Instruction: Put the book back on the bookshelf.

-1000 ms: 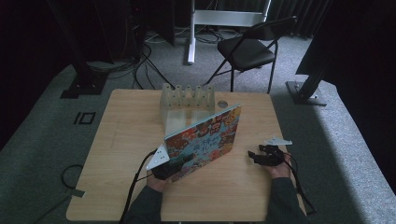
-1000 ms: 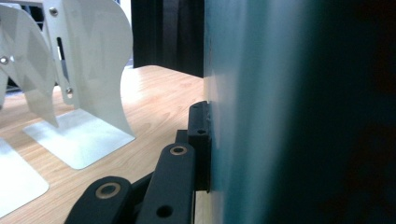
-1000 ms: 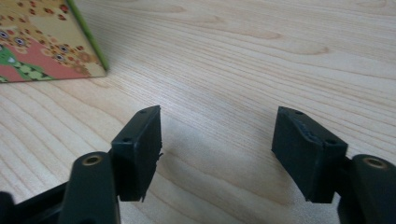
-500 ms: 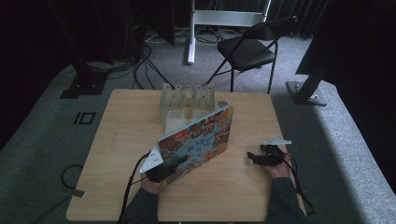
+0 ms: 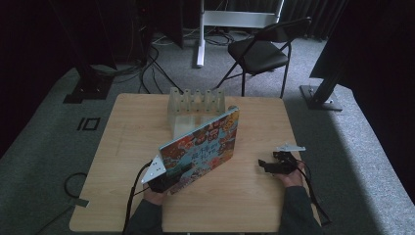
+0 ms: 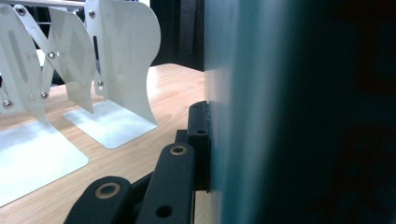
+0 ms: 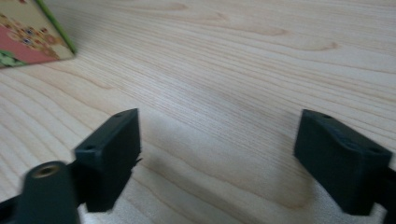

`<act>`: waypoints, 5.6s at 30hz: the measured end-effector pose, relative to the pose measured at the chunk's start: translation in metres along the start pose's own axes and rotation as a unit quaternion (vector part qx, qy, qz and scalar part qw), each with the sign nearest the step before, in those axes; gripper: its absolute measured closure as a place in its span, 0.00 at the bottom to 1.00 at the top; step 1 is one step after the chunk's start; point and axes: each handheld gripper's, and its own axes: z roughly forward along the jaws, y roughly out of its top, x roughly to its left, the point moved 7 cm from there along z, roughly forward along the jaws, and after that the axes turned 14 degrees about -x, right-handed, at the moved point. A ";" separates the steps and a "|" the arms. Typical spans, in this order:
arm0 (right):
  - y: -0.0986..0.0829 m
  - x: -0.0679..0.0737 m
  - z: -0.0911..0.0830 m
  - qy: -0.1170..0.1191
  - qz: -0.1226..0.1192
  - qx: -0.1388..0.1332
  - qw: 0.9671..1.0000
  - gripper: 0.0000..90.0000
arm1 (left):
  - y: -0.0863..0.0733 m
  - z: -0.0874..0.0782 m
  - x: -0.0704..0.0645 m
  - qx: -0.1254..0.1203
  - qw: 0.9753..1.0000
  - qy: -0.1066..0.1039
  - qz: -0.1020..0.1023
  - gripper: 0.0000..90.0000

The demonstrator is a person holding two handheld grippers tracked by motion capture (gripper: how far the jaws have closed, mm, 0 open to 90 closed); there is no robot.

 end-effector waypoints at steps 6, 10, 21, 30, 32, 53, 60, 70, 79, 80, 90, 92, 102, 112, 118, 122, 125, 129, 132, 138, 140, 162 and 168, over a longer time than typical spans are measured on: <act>-0.002 0.005 0.004 -0.023 -0.043 0.017 0.999 0.12 | 0.000 -0.004 0.003 0.000 1.000 0.007 0.000 0.90; -0.002 0.005 0.004 -0.023 -0.042 0.017 0.999 0.12 | 0.001 -0.007 0.004 0.000 1.000 0.013 0.000 0.90; -0.001 0.005 0.004 -0.023 -0.042 0.017 0.999 0.12 | 0.002 -0.014 0.008 -0.001 1.000 0.025 0.003 0.90; -0.001 0.005 0.004 -0.022 -0.042 0.017 0.999 0.12 | 0.003 -0.021 0.011 -0.002 0.999 0.037 0.002 0.90; -0.001 0.005 0.004 -0.022 -0.042 0.017 0.999 0.12 | 0.003 -0.022 0.012 -0.002 0.999 0.040 0.003 0.90; -0.001 0.005 0.005 -0.022 -0.042 0.017 0.999 0.12 | 0.005 -0.034 0.019 -0.004 0.998 0.067 0.000 0.89; -0.001 0.005 0.005 -0.022 -0.042 0.017 0.999 0.12 | 0.006 -0.039 0.021 -0.004 0.997 0.071 -0.002 0.90; -0.001 0.005 0.005 -0.022 -0.042 0.017 0.999 0.12 | 0.013 -0.047 0.025 -0.015 0.997 0.080 -0.003 0.90; -0.001 0.005 0.005 -0.022 -0.042 0.017 0.999 0.12 | 0.017 -0.052 0.028 -0.020 0.996 0.085 -0.003 0.90; -0.001 0.005 0.005 -0.022 -0.042 0.017 0.999 0.12 | 0.017 -0.053 0.028 -0.019 0.996 0.085 -0.001 0.90; -0.001 0.005 0.005 -0.022 -0.042 0.017 0.999 0.12 | 0.021 -0.057 0.030 -0.019 0.995 0.093 0.002 0.90; -0.001 0.005 0.005 -0.022 -0.042 0.017 0.999 0.12 | 0.022 -0.058 0.030 -0.020 0.995 0.096 0.003 0.90; -0.001 0.005 0.005 -0.022 -0.042 0.017 0.999 0.12 | 0.025 -0.063 0.033 -0.024 0.995 0.101 -0.006 0.90; -0.001 0.005 0.005 -0.022 -0.042 0.017 0.999 0.12 | 0.028 -0.068 0.037 -0.025 0.992 0.122 -0.004 0.90; -0.001 0.004 0.005 -0.021 -0.043 0.017 0.999 0.12 | 0.029 -0.069 0.039 -0.028 0.991 0.127 -0.005 0.90; -0.001 0.004 0.005 -0.021 -0.043 0.017 0.999 0.12 | 0.033 -0.069 0.042 -0.033 0.990 0.140 -0.009 0.90; -0.001 0.004 0.005 -0.021 -0.042 0.017 0.999 0.12 | 0.035 -0.070 0.043 -0.037 0.988 0.148 -0.010 0.90; -0.001 0.004 0.005 -0.021 -0.042 0.017 0.999 0.12 | 0.037 -0.072 0.044 -0.039 0.986 0.164 -0.007 0.90; -0.001 0.004 0.005 -0.021 -0.042 0.017 0.999 0.12 | 0.041 -0.072 0.045 -0.042 0.983 0.177 -0.004 0.90; -0.001 0.004 0.005 -0.021 -0.042 0.017 0.999 0.12 | 0.045 -0.071 0.049 -0.042 0.979 0.199 0.001 0.90; -0.001 0.004 0.005 -0.021 -0.043 0.017 0.999 0.12 | 0.046 -0.069 0.050 -0.042 0.978 0.206 0.001 0.90; -0.001 0.004 0.005 -0.021 -0.043 0.017 0.999 0.12 | 0.053 -0.045 0.054 -0.044 0.967 0.249 0.017 0.90; -0.001 0.004 0.005 -0.021 -0.043 0.017 0.999 0.12 | 0.052 -0.040 0.054 -0.040 0.964 0.261 0.021 0.90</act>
